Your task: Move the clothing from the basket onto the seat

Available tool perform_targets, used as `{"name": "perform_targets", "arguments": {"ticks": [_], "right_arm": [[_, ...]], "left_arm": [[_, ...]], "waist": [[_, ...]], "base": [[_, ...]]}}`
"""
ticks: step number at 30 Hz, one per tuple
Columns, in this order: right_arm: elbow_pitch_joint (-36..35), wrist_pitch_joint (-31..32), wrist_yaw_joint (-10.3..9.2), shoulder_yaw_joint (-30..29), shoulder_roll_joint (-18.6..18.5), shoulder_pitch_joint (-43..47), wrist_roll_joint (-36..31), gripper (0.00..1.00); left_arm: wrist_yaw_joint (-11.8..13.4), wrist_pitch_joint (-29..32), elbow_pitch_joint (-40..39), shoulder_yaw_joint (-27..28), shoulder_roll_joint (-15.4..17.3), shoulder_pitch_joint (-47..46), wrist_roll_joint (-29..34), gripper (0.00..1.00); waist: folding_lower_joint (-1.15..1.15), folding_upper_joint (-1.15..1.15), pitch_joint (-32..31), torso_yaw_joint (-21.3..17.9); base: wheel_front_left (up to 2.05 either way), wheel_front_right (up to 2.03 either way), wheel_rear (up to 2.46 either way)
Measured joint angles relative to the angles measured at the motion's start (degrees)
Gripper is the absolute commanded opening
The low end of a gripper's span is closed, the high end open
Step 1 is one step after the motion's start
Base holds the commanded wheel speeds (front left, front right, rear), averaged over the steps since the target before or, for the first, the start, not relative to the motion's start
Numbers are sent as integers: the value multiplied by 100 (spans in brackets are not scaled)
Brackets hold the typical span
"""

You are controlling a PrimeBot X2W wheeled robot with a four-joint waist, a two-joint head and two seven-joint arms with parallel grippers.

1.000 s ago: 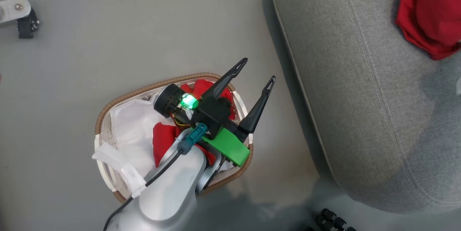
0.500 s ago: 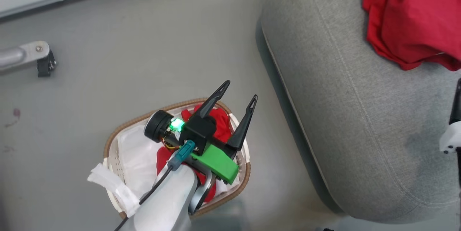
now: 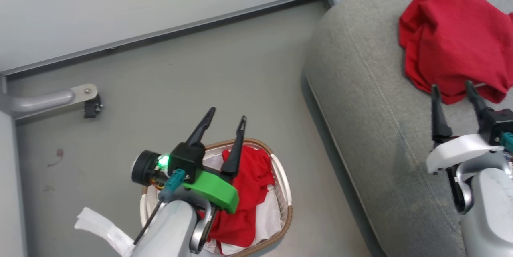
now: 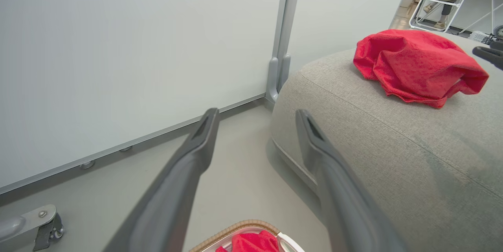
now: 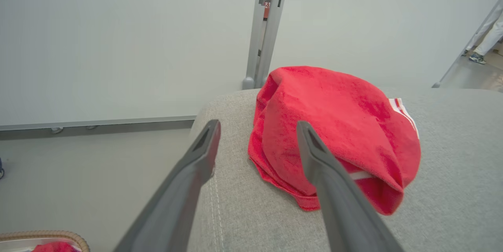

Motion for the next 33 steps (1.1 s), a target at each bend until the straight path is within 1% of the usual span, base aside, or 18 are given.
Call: {"name": "perform_targets", "arguments": {"ticks": [3,9,14,22,26,33], "right_arm": [[-111,0,0,246,107,30,116,100],[-189,1,0,541,316,170,218,100],[-131,1,0,590,433,397,266,100],[-43,0,0,713,535,893,310,100],[-16,1,0,747,549,1084,319,100],[22,1,0,798,561,1268,375,100]], "left_arm": [[52,0,75,293,1,103,37,100],[93,0,183,925,4,361,122,100],[99,0,304,1385,3,631,237,100],[102,0,391,2006,5,1211,287,100],[158,0,326,2182,7,1545,219,100],[246,0,267,2171,5,1882,21,100]], "waist": [[0,0,-107,184],[0,0,-330,522],[0,0,-554,756],[0,0,-959,971],[0,0,-1137,1013],[0,0,-1269,1035]], "base": [[0,0,0],[0,0,0],[0,0,0],[0,0,0],[0,0,0],[0,0,0]]}}
